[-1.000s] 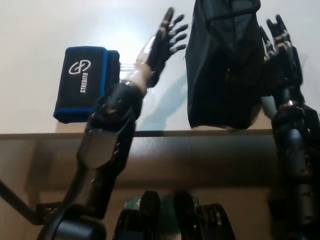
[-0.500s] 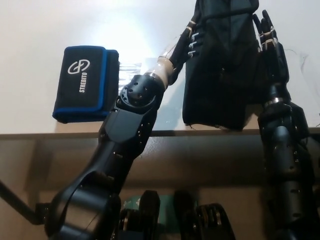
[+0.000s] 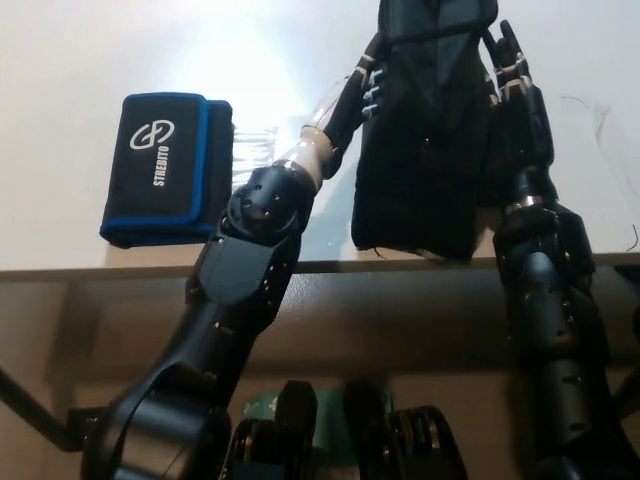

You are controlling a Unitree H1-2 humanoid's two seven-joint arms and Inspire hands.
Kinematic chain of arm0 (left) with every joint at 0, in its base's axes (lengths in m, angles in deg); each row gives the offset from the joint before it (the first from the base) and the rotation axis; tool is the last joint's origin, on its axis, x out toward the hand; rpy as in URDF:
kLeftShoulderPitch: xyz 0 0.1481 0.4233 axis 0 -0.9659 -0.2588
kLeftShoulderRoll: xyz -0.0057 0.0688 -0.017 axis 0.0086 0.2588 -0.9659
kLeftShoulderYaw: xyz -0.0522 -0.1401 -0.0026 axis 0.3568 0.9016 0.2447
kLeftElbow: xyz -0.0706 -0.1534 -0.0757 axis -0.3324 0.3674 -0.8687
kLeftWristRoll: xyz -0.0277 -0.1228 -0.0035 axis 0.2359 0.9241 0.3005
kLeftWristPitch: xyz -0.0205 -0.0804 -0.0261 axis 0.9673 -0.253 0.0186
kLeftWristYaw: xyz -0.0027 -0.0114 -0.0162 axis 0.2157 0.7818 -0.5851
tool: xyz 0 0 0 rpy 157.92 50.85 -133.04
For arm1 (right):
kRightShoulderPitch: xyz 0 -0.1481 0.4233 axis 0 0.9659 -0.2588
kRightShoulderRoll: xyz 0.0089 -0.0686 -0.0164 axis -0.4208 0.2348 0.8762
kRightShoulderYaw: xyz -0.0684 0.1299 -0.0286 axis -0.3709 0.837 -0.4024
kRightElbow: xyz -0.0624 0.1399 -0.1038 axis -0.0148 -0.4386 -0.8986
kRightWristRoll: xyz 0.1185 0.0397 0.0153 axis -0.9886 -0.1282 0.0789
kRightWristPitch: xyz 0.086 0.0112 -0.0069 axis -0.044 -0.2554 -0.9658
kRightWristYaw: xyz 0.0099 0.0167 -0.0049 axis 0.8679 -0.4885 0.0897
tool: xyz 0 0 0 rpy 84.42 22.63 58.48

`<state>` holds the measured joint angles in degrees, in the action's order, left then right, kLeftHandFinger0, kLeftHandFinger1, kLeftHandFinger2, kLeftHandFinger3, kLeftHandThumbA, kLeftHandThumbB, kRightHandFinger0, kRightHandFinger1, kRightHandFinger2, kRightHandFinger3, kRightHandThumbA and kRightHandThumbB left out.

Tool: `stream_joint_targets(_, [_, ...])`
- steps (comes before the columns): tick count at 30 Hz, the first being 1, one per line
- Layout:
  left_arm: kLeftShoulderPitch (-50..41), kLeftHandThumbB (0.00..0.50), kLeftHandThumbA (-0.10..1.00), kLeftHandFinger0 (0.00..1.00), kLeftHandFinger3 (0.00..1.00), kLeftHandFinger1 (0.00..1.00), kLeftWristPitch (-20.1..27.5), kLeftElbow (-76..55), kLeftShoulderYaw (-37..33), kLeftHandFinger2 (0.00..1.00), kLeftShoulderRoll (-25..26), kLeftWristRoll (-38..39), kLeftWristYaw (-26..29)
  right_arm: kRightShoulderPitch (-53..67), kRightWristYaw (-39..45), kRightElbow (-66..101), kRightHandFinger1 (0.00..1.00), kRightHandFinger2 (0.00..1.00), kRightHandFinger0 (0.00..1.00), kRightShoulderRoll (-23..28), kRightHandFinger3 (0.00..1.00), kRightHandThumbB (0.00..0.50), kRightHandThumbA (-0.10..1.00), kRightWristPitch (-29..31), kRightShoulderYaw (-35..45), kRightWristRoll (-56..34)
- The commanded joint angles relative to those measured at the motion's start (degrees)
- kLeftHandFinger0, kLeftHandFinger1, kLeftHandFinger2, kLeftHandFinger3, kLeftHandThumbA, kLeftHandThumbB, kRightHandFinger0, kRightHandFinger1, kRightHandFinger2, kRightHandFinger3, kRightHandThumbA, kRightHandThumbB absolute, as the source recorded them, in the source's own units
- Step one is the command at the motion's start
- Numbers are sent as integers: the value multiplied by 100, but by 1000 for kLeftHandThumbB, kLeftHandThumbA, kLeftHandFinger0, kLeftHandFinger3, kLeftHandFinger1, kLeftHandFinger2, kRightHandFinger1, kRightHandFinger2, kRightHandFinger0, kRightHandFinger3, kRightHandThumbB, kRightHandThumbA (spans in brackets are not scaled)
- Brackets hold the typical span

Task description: Use both hands to pick up the lunch bag on the right hand side and smoothly move it near the note book on the left hand side

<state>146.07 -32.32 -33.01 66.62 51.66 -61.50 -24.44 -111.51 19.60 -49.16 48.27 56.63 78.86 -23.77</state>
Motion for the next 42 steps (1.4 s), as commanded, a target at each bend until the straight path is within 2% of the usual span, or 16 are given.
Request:
stream_joint_targets(1, [-67,446,1000,1000,1000,1000,-276,-818,157,1000,104,143,-27,-563,165,-255,1000,1000,1000,-312,1000,351,1000,246,-265,240])
stream_joint_targets(4, [-175,454,1000,1000,1000,1000,-376,-1097,256,1000,147,225,-48,-661,102,-427,1000,1000,1000,-383,1000,347,1000,321,-367,391])
stream_joint_targets(5, [-242,430,1000,1000,1000,1000,-296,-1224,269,1000,221,210,-90,-732,89,-537,1000,1000,1000,-455,1000,344,1000,365,-411,438])
stream_joint_targets(10, [-438,439,1000,1000,1000,1000,-518,-1605,313,1000,452,248,-232,-951,183,-953,1000,1000,1000,-657,1000,340,1000,473,-482,459])
stream_joint_targets(11, [-468,426,1000,1000,1000,1000,-480,-1641,339,1000,449,255,-193,-954,162,-978,1000,1000,1000,-671,1000,348,1000,507,-523,526])
stream_joint_targets(12, [-482,420,1000,1000,1000,1000,-418,-1650,375,1000,450,247,-120,-971,124,-1023,1000,1000,1000,-691,1000,377,1000,555,-562,598])
stream_joint_targets(15, [-553,401,1000,1000,1000,1000,-512,-1797,431,1000,502,326,-169,-1044,219,-1252,1000,1000,1000,-751,1000,371,1000,694,-581,612])
stream_joint_targets(20, [-596,368,1000,1000,1000,1000,-376,-1826,416,1000,644,226,-155,-1169,231,-1545,1000,1000,1000,-812,1000,374,1000,841,-615,681])
stream_joint_targets(22, [-581,381,1000,1000,1000,1000,-364,-1808,394,1000,710,157,-116,-1204,277,-1591,1000,1000,1000,-831,1000,374,1000,823,-616,653])
stream_joint_targets(26, [-600,374,1000,1000,1000,1000,-356,-1902,382,1000,800,122,-112,-1267,269,-1674,1000,1000,1000,-905,1000,388,1000,847,-616,635])
stream_joint_targets(32, [-633,391,1000,1000,1000,1000,-413,-1928,401,1000,872,152,-112,-1310,265,-1752,1000,1000,1000,-933,1000,379,1000,883,-585,604])
stream_joint_targets(36, [-627,375,1000,1000,1000,1000,-280,-1863,376,1000,878,122,-105,-1327,211,-1739,1000,1000,1000,-935,1000,370,1000,863,-553,582])
stream_joint_targets(42, [-655,381,1000,1000,1000,1000,-267,-1910,404,1000,875,152,-94,-1412,231,-1801,1000,1000,1000,-970,1000,350,1000,849,-565,582])
